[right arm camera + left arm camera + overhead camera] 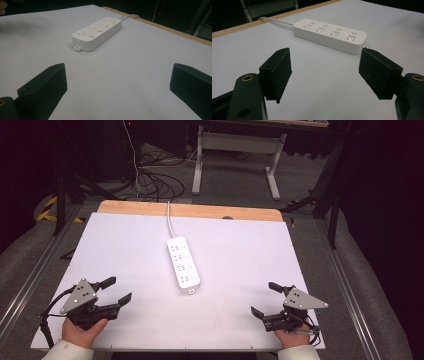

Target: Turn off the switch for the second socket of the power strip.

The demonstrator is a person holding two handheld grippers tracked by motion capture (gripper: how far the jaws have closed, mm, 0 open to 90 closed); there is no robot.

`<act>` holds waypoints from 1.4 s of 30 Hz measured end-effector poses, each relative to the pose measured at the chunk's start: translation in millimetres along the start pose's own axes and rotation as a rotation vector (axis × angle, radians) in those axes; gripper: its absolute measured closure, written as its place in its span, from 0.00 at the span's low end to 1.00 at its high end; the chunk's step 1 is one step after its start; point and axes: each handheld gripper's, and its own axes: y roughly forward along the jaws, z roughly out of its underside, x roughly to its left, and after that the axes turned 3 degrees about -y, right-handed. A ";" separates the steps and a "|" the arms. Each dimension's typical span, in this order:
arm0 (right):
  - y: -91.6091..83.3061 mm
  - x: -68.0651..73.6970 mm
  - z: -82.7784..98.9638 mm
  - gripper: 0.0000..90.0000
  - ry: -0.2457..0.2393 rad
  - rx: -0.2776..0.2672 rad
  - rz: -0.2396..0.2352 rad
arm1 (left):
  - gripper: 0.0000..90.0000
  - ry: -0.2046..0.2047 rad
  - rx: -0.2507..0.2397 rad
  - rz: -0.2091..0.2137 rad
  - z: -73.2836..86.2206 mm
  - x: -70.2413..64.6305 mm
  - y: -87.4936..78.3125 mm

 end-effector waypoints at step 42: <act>1.7 2.2 0.7 0.10 0.029 0.004 -0.021 | 0.55 -0.024 0.117 0.102 -58.5 4.7 21.5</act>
